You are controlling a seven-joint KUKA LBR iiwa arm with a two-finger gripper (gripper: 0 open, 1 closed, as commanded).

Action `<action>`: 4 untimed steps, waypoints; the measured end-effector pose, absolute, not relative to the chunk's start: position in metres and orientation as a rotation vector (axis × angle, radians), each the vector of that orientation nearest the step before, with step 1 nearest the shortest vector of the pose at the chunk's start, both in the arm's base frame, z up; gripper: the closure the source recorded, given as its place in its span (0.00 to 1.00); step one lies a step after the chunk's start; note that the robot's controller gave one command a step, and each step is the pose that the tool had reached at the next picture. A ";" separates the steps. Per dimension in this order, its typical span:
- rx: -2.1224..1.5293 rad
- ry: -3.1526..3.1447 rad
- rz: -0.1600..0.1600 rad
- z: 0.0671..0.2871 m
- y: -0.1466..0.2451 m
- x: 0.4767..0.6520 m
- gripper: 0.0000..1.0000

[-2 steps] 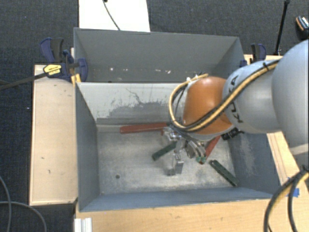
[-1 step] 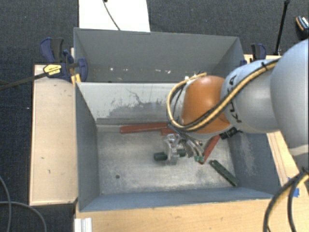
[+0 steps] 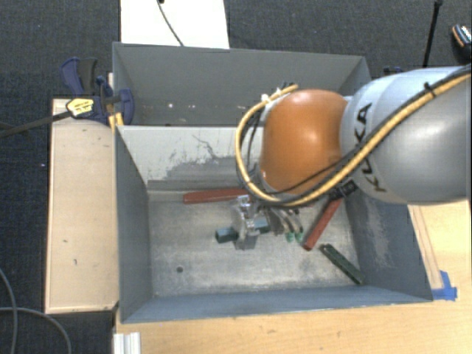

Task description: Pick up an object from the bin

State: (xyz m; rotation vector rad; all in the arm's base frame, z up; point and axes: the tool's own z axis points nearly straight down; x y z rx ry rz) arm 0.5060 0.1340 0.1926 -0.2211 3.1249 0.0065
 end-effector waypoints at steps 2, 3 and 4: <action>-0.264 3.135 0.001 0.066 0.132 0.524 0.00; -0.254 3.129 0.003 0.070 0.132 0.526 1.00; -0.318 3.114 0.003 0.206 0.142 0.538 1.00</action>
Offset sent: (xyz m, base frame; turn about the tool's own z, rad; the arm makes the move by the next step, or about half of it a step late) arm 0.0000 0.0000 0.0000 0.0000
